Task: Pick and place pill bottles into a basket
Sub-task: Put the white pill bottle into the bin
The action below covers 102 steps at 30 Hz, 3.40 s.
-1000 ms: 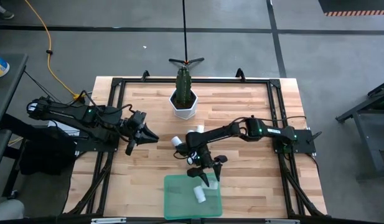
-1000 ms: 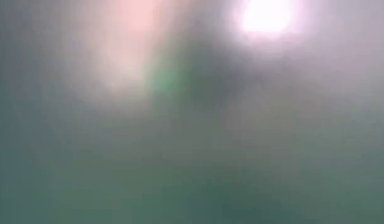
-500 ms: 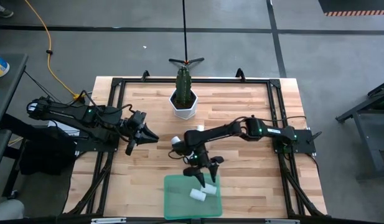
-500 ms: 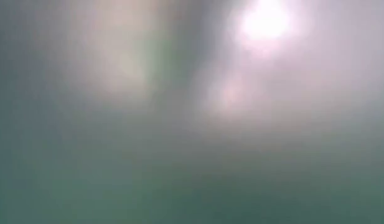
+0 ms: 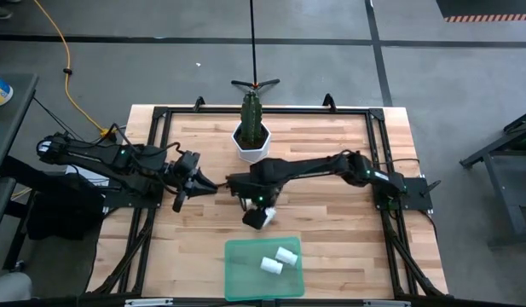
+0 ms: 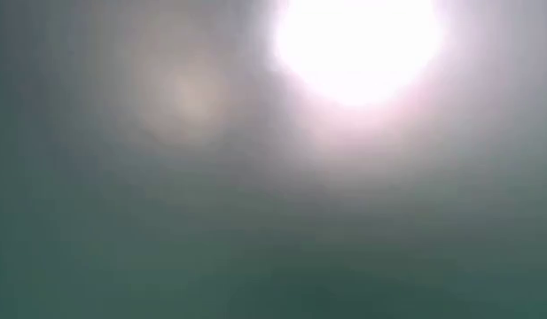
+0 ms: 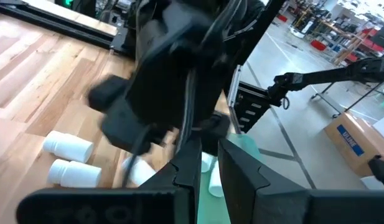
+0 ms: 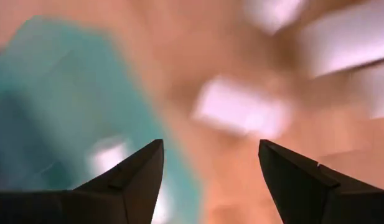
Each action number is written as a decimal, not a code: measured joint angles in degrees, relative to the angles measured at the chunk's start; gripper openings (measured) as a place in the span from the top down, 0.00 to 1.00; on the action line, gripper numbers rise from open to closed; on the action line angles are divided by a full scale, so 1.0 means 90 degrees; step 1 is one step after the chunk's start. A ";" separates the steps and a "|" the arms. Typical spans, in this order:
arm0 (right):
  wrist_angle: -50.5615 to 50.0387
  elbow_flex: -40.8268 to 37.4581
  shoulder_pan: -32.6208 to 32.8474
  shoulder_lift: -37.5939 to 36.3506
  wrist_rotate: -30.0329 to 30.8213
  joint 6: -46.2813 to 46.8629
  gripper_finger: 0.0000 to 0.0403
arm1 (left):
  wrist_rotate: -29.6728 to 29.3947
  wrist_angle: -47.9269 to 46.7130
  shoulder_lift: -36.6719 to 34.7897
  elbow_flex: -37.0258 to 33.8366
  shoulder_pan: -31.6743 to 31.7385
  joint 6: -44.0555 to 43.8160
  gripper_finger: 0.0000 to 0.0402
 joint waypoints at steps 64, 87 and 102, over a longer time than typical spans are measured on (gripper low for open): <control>0.0264 0.0176 0.0810 0.0258 0.3680 0.7354 0.37 | -0.1526 -0.0514 -0.1176 -0.0005 0.0001 0.0191 0.78; 0.0978 0.0176 0.0125 0.0410 0.2799 0.3810 0.37 | -0.1509 -0.0878 -0.1593 -0.0005 0.0001 0.0167 0.78; 0.1145 0.0176 -0.0013 0.0680 0.1917 0.2362 0.37 | -0.1514 -0.0868 -0.1592 -0.0005 0.0001 0.0156 0.78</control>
